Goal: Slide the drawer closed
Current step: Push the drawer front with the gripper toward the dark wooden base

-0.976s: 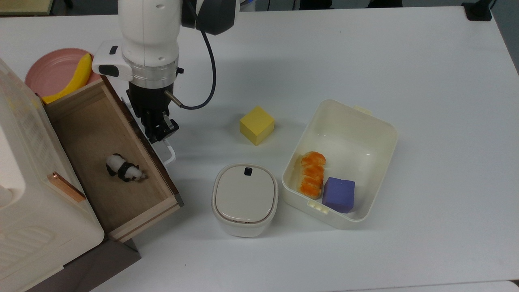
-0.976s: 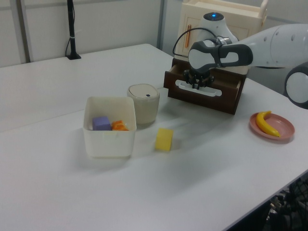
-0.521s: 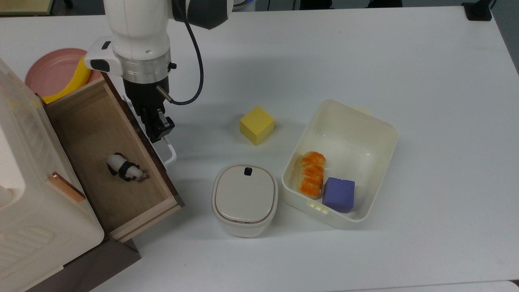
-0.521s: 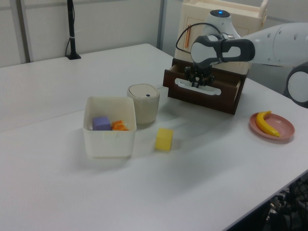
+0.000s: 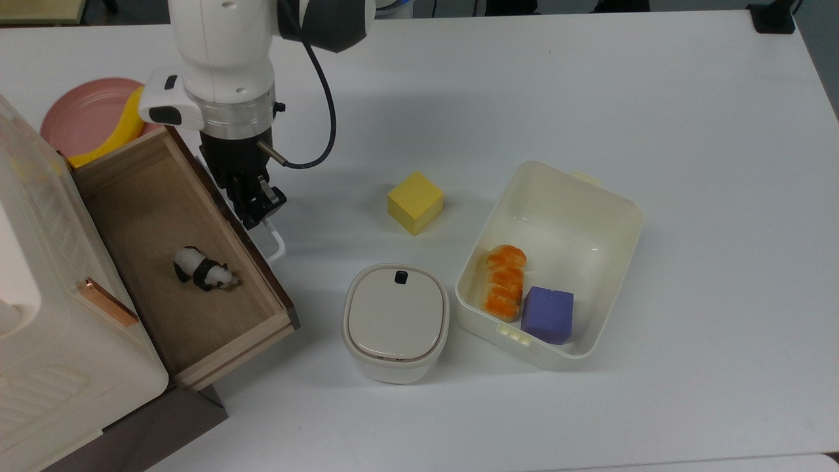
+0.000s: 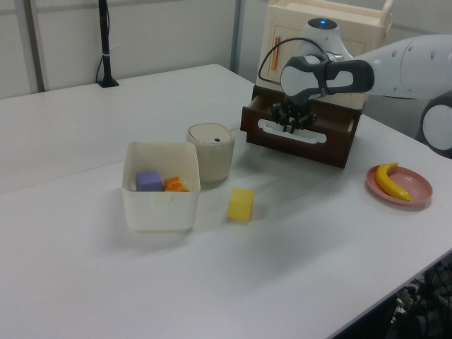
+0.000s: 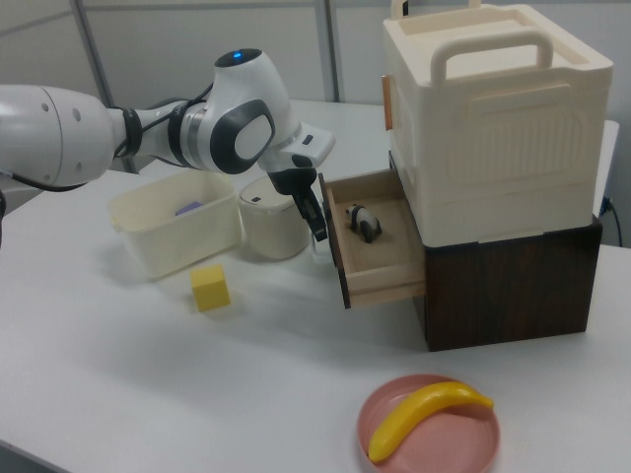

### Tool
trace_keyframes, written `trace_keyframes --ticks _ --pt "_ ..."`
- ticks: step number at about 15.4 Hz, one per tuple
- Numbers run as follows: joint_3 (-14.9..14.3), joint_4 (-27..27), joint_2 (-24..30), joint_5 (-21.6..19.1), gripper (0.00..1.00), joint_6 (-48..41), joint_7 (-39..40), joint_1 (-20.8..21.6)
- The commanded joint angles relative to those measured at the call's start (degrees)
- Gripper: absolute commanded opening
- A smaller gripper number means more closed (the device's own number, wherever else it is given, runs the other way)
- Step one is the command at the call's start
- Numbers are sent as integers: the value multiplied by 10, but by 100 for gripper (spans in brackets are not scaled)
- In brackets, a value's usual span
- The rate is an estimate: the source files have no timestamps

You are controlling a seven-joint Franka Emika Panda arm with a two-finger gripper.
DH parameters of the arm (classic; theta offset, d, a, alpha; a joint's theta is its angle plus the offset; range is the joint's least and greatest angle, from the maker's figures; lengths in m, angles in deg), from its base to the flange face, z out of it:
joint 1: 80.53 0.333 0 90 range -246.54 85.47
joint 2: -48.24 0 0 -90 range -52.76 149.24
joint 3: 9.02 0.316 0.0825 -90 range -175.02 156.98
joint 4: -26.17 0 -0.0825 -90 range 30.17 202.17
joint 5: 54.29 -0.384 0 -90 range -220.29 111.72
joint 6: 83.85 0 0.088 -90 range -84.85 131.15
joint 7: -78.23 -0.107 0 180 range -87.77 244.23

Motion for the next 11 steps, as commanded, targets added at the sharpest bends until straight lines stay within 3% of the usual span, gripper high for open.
trace_keyframes --ticks 1,7,11 --pt "-4 12 21 7 23 4 111 8" --pt "-9 9 21 4 23 -19 145 8" --pt "-23 -5 21 -12 23 -17 67 10"
